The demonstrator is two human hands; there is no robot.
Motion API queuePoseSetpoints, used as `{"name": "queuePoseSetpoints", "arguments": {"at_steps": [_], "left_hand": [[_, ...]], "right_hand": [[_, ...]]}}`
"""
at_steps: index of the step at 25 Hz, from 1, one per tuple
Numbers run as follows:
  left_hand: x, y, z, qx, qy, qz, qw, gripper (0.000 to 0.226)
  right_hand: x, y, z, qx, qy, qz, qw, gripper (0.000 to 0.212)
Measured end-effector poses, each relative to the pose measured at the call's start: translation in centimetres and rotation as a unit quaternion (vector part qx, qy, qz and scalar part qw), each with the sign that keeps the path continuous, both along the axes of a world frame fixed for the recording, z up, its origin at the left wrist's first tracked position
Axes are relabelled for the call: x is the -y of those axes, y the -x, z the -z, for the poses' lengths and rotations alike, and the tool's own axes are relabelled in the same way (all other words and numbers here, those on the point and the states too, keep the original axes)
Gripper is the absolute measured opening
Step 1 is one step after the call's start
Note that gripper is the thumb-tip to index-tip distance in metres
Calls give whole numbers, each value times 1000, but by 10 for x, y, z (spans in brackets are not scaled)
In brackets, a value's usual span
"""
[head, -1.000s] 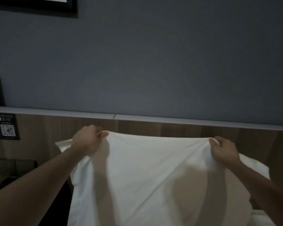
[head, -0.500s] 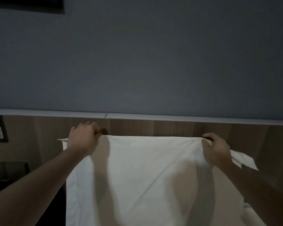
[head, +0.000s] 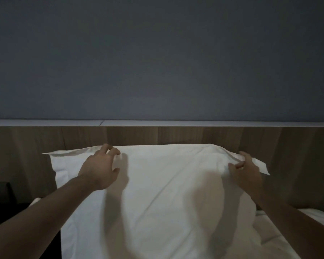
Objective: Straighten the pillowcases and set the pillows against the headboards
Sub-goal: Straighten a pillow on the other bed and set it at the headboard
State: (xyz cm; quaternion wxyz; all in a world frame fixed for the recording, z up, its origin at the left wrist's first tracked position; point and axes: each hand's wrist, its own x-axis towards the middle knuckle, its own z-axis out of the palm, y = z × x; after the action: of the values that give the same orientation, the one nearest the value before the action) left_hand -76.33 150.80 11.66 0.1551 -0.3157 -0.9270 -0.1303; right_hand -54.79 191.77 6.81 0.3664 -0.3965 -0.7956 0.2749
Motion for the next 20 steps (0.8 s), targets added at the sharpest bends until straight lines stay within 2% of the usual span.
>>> {"name": "queuePoseSetpoints", "arguments": {"at_steps": [3,7,10,15,18,20], "left_hand": [[-9,0,-6,16,13,-5,1000,60],[-16,3,-11,17,22,-9,1000,62],[-18,6,-13,19,29,-17,999,63],[-15,14,-8,24,36,-22,999,64],[-10,20,-5,33,32,-35,998,65],[-7,23,-4,41,19,-41,998,65]], "right_hand": [[-15,5,-11,7,19,3,1000,43],[-34,16,-34,-44,-6,19,999,46],[-49,39,-40,-24,-20,13,999,32],[-66,50,-24,55,-57,2,997,35],[-66,41,-19,26,-60,-17,998,36],[-54,37,-10,2,-116,-7,993,45]]}}
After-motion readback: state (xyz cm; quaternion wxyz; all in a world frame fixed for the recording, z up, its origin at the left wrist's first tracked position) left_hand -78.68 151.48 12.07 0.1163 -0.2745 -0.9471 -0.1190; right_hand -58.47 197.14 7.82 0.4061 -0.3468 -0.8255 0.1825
